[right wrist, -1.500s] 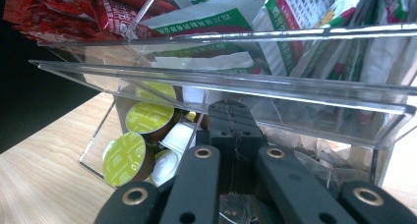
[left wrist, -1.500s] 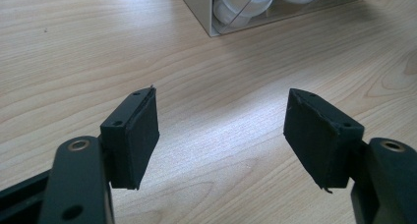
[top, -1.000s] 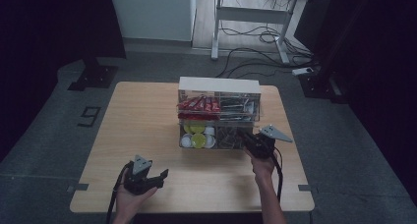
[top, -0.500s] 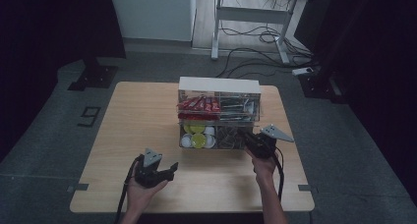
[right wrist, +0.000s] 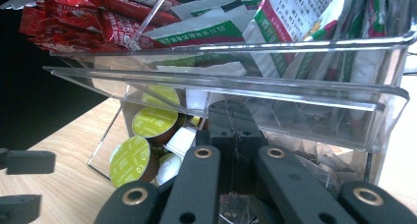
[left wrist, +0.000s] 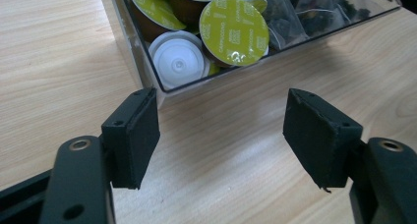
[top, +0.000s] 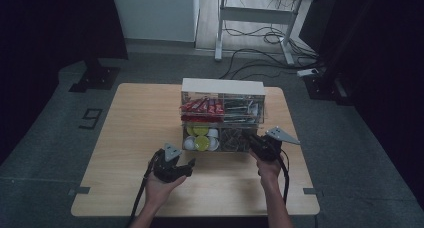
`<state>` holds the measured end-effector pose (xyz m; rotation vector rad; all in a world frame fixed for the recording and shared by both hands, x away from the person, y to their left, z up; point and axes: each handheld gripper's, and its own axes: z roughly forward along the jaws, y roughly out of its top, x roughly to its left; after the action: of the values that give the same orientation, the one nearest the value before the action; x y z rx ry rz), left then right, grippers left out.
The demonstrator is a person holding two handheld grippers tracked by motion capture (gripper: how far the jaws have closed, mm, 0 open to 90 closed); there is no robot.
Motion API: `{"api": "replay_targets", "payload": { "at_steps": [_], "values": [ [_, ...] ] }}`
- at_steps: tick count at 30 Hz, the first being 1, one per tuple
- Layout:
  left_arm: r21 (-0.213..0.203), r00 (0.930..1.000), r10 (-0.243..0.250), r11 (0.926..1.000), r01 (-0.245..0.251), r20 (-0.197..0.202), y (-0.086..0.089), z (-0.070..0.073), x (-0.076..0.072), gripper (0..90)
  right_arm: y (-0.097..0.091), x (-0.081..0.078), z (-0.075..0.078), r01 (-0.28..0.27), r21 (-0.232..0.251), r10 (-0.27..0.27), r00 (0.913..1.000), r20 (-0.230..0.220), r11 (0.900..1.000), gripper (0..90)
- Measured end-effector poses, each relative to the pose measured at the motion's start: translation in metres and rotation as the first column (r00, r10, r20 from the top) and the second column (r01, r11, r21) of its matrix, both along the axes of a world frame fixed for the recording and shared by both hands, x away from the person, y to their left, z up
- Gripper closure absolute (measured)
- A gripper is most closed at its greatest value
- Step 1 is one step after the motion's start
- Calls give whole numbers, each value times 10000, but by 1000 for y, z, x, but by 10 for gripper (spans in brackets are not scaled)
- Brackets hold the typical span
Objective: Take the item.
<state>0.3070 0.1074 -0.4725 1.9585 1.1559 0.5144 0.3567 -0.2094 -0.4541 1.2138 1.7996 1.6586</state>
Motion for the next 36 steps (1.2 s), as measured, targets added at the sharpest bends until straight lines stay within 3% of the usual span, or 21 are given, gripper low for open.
{"api": "replay_targets", "payload": {
  "at_steps": [7,18,28,36],
  "values": [
    [109,10000,26,9999,-26,-26,-11,-1,8,305,-2,0,0,-16,47,16,10000,2,10000,894],
    [411,9996,73,9991,-84,266,-27,1,20,306,-3,-1,2,-43,49,43,10000,13,10000,895],
    [235,9993,92,9997,-101,369,-37,2,29,306,-3,-1,2,-21,44,21,10000,17,10000,894],
    [396,9992,201,9990,-215,359,-47,-2,40,306,-3,-1,2,-66,85,66,10000,10,9999,895]
  ]
}}
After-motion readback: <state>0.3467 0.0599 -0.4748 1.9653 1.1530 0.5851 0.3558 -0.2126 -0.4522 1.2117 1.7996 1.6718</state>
